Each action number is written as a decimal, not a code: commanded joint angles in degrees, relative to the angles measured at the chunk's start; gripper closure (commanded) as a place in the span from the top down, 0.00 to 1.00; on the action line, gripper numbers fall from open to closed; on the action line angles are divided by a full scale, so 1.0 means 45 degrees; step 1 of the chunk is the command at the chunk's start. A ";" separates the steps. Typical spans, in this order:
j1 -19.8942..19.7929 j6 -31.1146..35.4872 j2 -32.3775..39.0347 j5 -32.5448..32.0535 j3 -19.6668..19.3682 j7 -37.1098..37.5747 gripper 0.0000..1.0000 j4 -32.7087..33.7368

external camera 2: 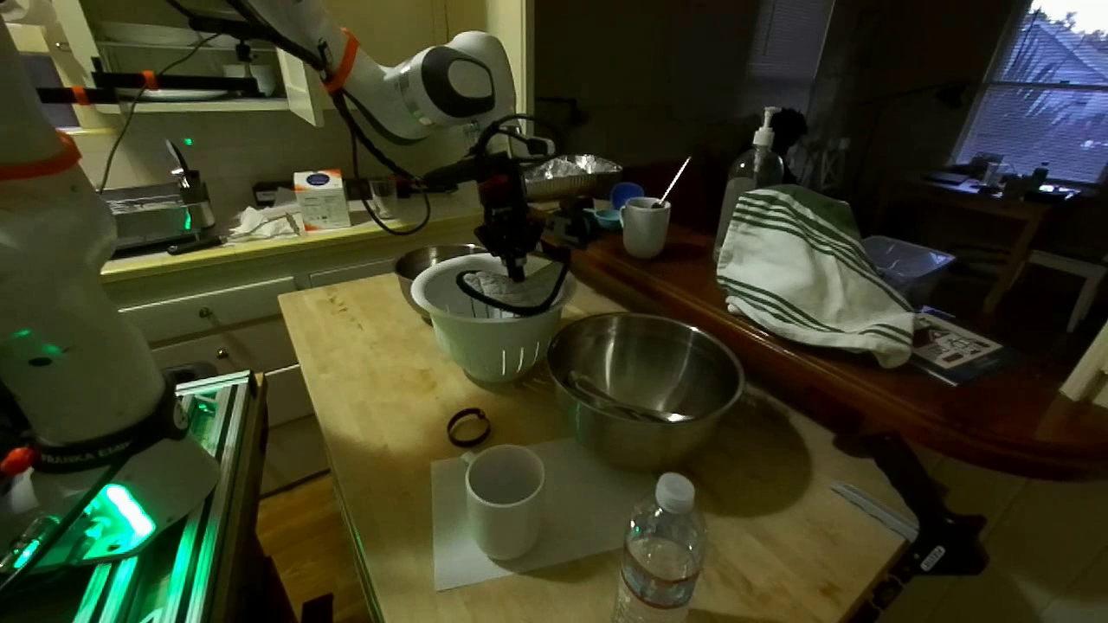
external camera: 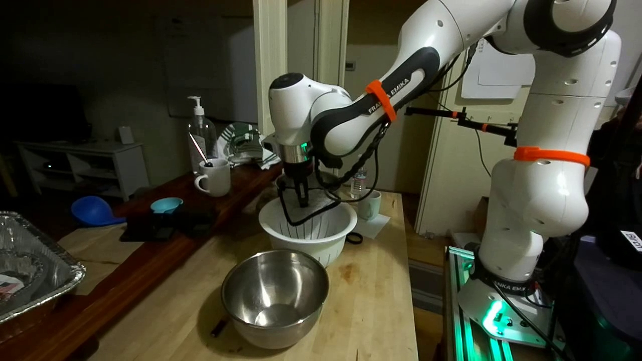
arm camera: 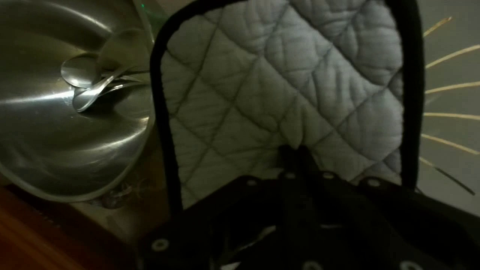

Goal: Take the white cloth out of the silver bowl on the right and place it in the white colander then take the cutlery out of the bowl on the right and put them in the bowl on the left.

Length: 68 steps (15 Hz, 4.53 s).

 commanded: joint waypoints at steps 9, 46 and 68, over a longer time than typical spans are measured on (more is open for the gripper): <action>0.0417 0.0570 0.0125 0.1159 0.0165 -0.2204 0.30 -0.0543; -0.2865 -0.0297 0.4718 0.2587 -0.3576 0.2375 1.00 0.4886; -0.3778 -0.0795 0.8938 0.5759 -0.2938 0.1246 0.58 0.7835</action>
